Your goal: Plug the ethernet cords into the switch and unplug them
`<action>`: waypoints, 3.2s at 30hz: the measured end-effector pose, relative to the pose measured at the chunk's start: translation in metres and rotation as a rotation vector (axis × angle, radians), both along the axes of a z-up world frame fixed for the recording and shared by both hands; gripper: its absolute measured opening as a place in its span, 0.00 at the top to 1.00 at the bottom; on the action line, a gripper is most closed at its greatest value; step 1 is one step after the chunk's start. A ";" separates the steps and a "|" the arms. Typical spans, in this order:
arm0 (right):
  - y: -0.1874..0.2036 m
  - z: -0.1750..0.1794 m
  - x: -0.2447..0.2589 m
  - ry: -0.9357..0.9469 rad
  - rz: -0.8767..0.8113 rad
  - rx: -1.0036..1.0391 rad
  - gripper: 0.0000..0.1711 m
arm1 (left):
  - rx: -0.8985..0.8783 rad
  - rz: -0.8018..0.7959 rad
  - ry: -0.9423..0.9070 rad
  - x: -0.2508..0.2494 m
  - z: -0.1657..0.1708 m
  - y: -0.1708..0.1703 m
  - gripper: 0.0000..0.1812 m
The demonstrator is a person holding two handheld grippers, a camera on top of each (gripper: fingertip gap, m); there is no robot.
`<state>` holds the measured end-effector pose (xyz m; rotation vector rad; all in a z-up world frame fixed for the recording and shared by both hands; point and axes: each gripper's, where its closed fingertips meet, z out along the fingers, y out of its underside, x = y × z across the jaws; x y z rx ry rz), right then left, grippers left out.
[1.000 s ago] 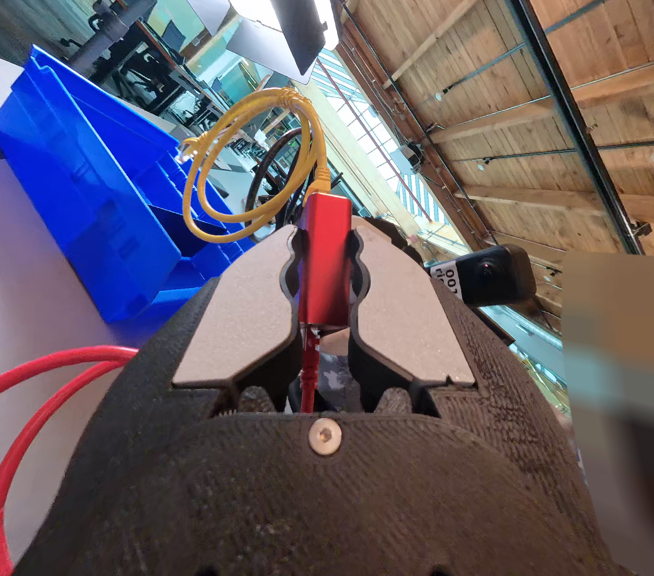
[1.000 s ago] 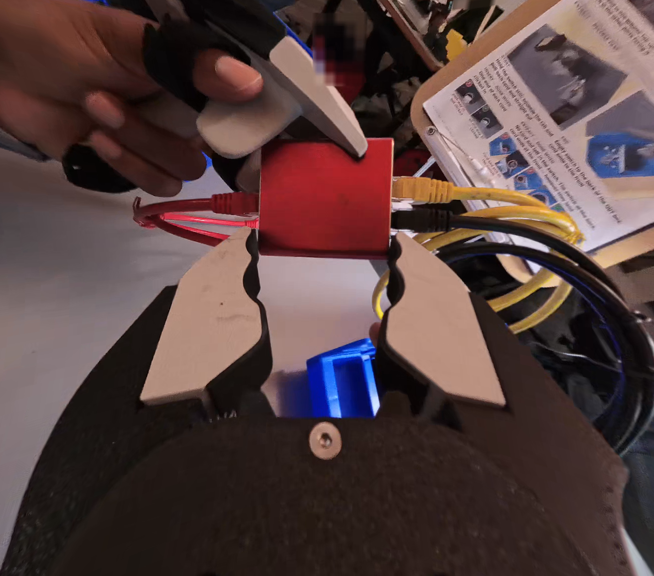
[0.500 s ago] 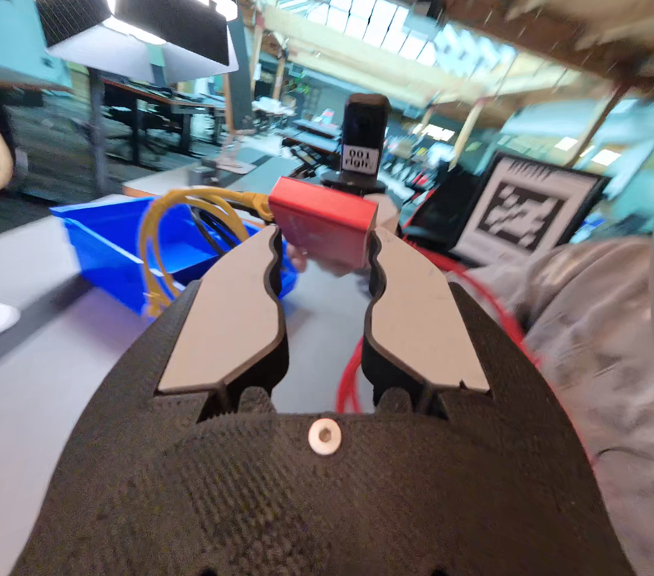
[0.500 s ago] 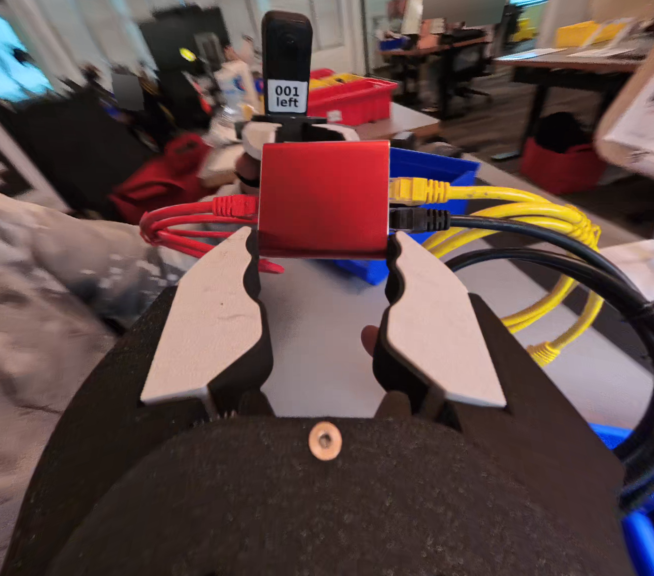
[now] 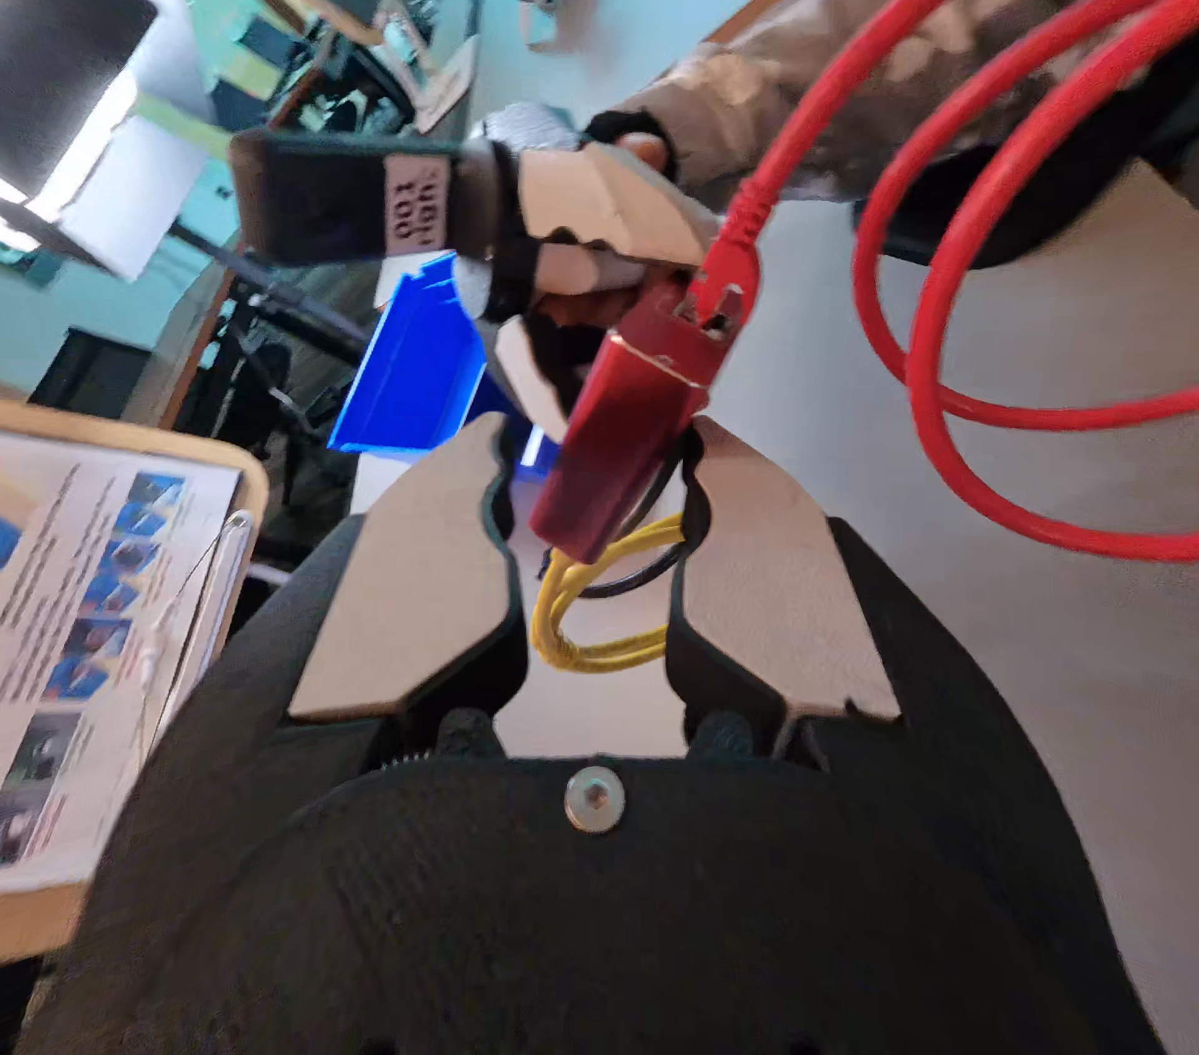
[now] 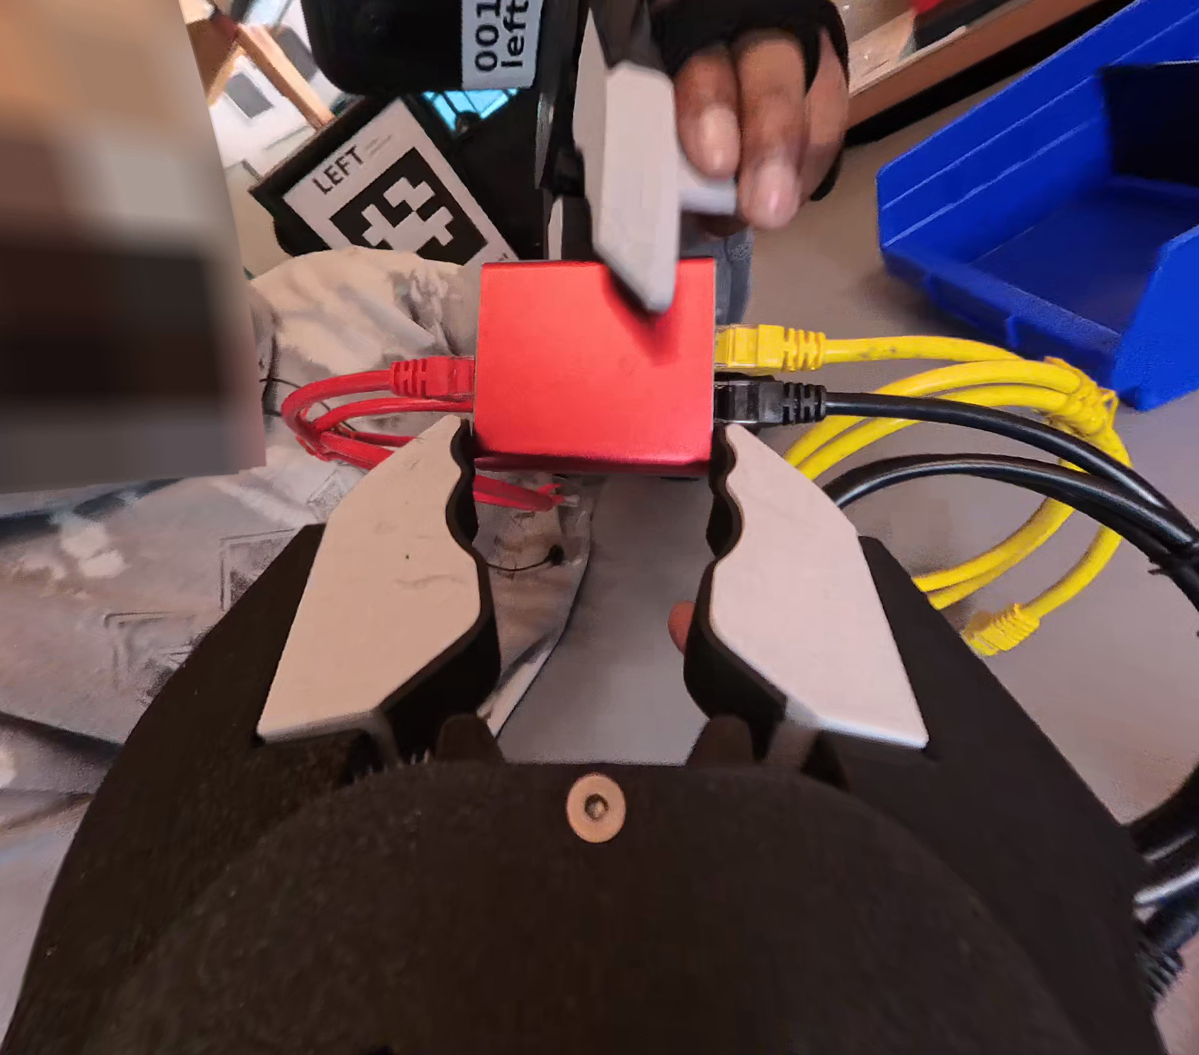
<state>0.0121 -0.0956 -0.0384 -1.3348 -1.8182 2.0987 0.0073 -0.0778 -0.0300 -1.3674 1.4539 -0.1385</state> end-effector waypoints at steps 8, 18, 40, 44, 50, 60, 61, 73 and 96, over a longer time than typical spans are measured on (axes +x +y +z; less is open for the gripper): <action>0.046 0.025 0.002 0.229 -0.342 0.324 0.62 | -0.141 0.050 -0.303 -0.020 0.018 0.024 0.81; 0.035 0.023 -0.015 0.219 -0.471 0.811 0.85 | -0.325 -0.023 -0.373 -0.002 0.007 0.022 0.85; 0.321 0.138 0.072 -0.061 -1.139 0.778 0.84 | -0.191 0.195 -0.679 -0.082 0.079 0.030 0.81; 0.362 0.077 0.082 -0.030 -1.250 0.638 0.84 | -0.188 0.224 -0.669 -0.087 0.075 0.034 0.82; 0.406 -0.014 0.122 -0.238 -1.353 0.541 0.85 | -0.224 0.235 -0.685 -0.094 0.067 0.043 0.83; 0.407 -0.071 0.142 -0.621 -1.156 1.045 0.84 | -0.263 0.262 -0.626 -0.088 0.046 0.055 0.83; 0.406 -0.074 0.140 -0.629 -1.137 1.076 0.84 | -0.263 0.263 -0.623 -0.088 0.045 0.055 0.83; 0.397 -0.081 0.160 -0.815 -1.056 0.710 0.85 | -0.254 0.276 -0.581 -0.084 0.042 0.053 0.83; 0.295 -0.046 0.179 -0.850 -0.873 0.891 0.68 | -0.273 0.280 -0.565 -0.081 0.036 0.056 0.84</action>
